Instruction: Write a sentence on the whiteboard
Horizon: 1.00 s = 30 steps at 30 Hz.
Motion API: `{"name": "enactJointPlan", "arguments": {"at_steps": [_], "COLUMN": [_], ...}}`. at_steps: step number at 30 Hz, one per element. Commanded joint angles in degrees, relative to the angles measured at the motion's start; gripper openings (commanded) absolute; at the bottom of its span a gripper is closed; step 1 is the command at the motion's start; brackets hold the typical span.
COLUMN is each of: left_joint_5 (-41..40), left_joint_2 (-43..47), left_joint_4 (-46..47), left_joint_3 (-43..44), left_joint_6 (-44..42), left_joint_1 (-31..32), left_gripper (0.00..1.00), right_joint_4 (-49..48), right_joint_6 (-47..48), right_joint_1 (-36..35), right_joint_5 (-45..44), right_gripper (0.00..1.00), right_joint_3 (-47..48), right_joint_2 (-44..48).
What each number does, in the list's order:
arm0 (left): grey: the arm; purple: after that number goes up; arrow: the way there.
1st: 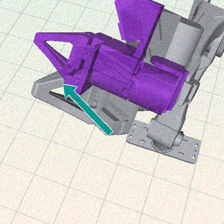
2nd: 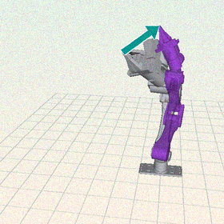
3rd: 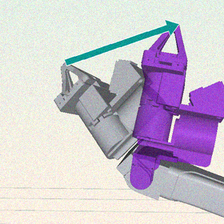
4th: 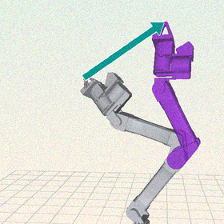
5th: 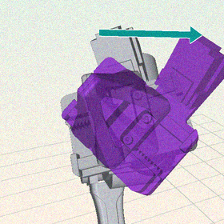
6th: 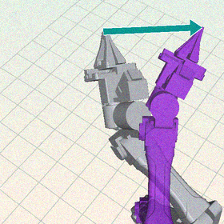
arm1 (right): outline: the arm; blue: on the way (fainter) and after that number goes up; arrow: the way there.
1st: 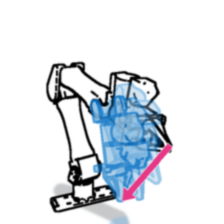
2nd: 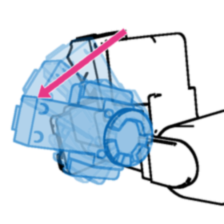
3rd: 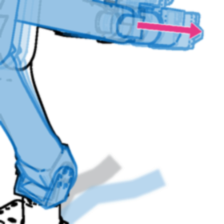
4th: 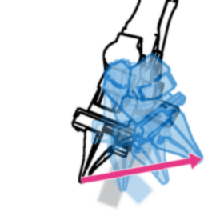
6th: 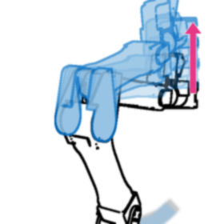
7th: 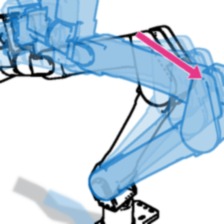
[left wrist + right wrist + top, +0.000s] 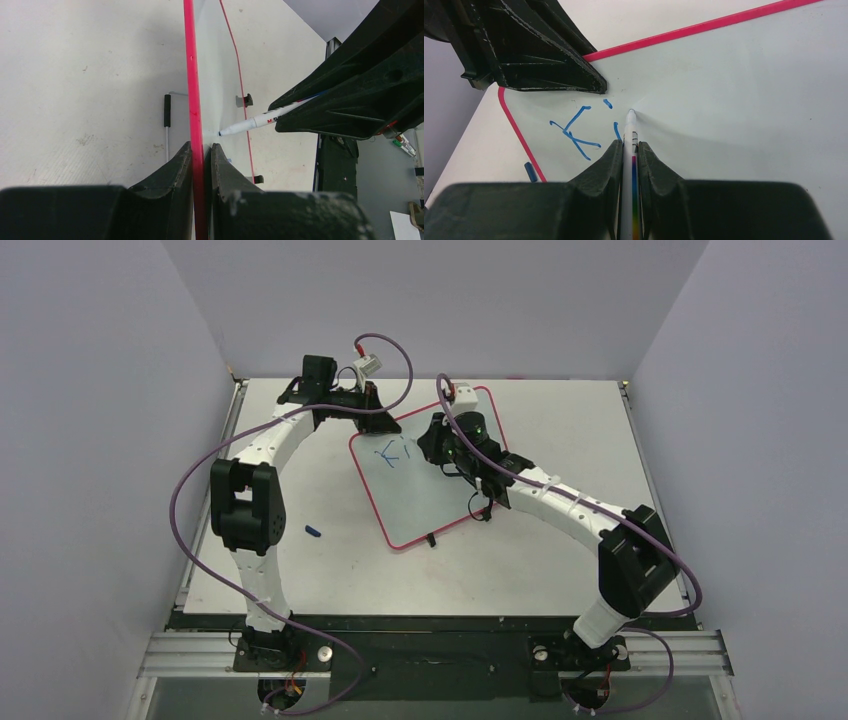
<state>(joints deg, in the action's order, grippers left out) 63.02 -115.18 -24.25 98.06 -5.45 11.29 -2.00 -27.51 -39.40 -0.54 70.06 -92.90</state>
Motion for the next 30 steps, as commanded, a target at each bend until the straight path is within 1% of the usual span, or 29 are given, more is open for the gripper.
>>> {"name": "enactJointPlan", "arguments": {"at_steps": [1, 7, 14, 30], "left_joint_5": [2.46, 2.26, 2.27, 2.09], "left_joint_2": [2.33, 2.32, 2.26, 2.14], "left_joint_4": [-0.61, -0.61, -0.68, -1.37], "left_joint_3": [0.73, 0.81, 0.90, 1.16], "left_joint_6": [-6.32, -6.40, -6.41, -6.84], "left_joint_1": [1.58, 1.58, 1.59, 1.67], "left_gripper": [0.00, 0.00, 0.00, 0.00], "right_joint_4": [-2.10, -2.04, -0.81, 1.42], "right_joint_6": [0.84, 0.44, 0.78, 2.35], "right_joint_1": [0.28, 0.09, -0.42, 0.06], "right_joint_5": [-0.17, -0.26, -0.20, -0.50], "right_gripper": [0.00, 0.00, 0.00, 0.00], "right_joint_3": [-1.89, -5.53, -7.10, 1.31], "right_joint_2": [0.31, 2.00, 3.85, 0.15]}}
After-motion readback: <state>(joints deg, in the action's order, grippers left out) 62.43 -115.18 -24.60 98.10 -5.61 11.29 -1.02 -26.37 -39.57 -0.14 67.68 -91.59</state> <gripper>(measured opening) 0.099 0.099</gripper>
